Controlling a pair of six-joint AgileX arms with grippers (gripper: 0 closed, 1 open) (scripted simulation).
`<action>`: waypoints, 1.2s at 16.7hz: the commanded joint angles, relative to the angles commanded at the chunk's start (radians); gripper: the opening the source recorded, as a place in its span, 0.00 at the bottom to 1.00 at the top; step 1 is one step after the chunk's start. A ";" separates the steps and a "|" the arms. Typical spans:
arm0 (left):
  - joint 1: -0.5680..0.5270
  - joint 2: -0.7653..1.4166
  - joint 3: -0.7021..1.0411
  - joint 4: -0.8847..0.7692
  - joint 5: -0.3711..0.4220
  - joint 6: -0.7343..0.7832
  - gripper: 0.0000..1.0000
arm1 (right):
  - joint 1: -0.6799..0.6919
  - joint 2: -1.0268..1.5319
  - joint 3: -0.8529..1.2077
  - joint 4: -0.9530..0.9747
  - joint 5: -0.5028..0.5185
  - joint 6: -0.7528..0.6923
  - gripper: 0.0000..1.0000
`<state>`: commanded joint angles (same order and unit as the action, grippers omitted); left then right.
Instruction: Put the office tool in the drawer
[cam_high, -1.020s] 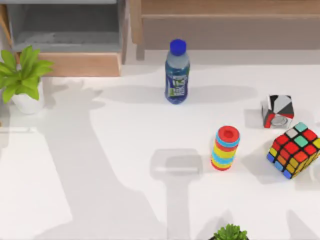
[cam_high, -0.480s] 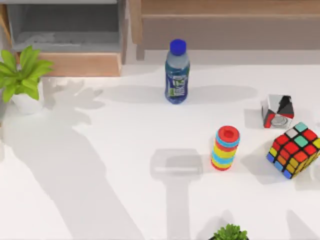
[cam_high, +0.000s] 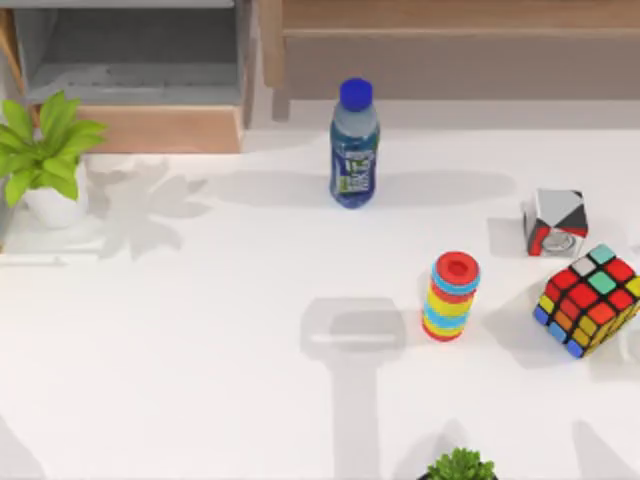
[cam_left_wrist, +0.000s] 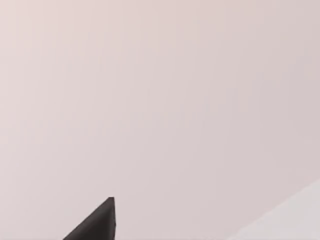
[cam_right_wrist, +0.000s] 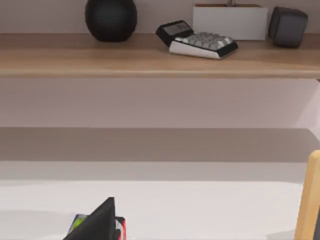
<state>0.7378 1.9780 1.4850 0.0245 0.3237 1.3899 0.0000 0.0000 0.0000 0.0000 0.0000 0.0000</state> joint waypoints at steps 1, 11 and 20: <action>0.025 -0.013 -0.081 0.114 0.017 0.060 1.00 | 0.000 0.000 0.000 0.000 0.000 0.000 1.00; 0.092 -0.015 -0.812 1.135 0.269 0.301 1.00 | 0.000 0.000 0.000 0.000 0.000 0.000 1.00; -0.019 0.014 -1.047 1.516 0.438 0.201 1.00 | 0.000 0.000 0.000 0.000 0.000 0.000 1.00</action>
<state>0.7191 1.9915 0.4376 1.5406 0.7614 1.5909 0.0000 0.0000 0.0000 0.0000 0.0000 0.0000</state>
